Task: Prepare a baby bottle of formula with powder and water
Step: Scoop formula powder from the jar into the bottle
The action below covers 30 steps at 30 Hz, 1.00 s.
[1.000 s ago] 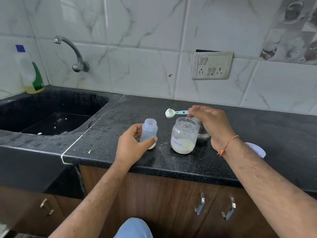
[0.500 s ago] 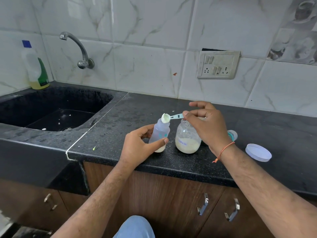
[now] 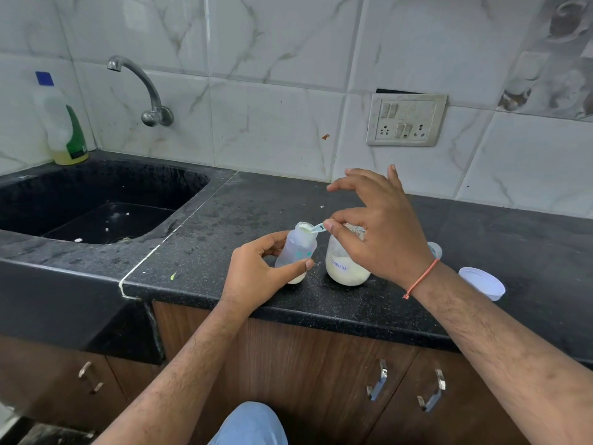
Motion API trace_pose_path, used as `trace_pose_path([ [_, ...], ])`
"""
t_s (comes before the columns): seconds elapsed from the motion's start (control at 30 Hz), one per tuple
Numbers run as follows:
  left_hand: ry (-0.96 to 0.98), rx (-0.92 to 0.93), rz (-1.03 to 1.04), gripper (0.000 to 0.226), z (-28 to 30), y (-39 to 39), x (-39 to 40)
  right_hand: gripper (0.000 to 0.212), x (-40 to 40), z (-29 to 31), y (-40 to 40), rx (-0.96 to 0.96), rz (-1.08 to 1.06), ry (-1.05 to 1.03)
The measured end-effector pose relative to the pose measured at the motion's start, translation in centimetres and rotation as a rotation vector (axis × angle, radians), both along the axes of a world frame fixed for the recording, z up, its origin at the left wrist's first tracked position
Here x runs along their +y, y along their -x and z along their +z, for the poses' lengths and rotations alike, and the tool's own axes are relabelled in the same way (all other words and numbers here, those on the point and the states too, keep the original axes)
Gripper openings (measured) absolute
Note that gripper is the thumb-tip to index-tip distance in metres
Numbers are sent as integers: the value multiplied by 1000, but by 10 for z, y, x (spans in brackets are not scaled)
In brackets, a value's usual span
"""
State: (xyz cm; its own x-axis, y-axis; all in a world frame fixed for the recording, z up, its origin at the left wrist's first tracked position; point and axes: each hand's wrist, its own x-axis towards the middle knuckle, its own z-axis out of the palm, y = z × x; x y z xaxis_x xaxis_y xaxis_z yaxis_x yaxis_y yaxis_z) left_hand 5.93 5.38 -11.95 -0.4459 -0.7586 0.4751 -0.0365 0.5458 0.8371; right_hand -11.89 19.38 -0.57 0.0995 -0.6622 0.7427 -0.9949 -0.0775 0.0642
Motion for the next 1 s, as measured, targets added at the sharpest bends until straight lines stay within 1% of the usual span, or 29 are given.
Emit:
trace_pose_path([
  [0.1, 8, -3, -2, 62, 0, 0, -1, 22, 3, 6, -1, 197, 16, 4],
  [0.23, 21, -2, -1, 62, -1, 0, 0, 23, 5, 6, -1, 271, 16, 15],
  [0.37, 40, -3, 7, 62, -1, -1, 0, 22, 8, 3, 2, 297, 6, 36],
  [0.53, 57, -11, 20, 62, -1, -1, 1, 22, 12, 1, 7, 268, 17, 64],
  [0.67, 48, -22, 19, 63, -1, 0, 0, 22, 12, -1, 8, 290, 32, 125],
  [0.77, 41, -29, 20, 62, -1, -1, 0, 20, 10, -3, 6, 282, 30, 101],
  [0.87, 34, -17, 26, 62, 0, -1, 1, 20, 10, -2, 8, 268, 28, 129],
  [1.0, 34, -18, 28, 62, 1, -1, 2, 20, 7, -5, 8, 278, 38, 78],
])
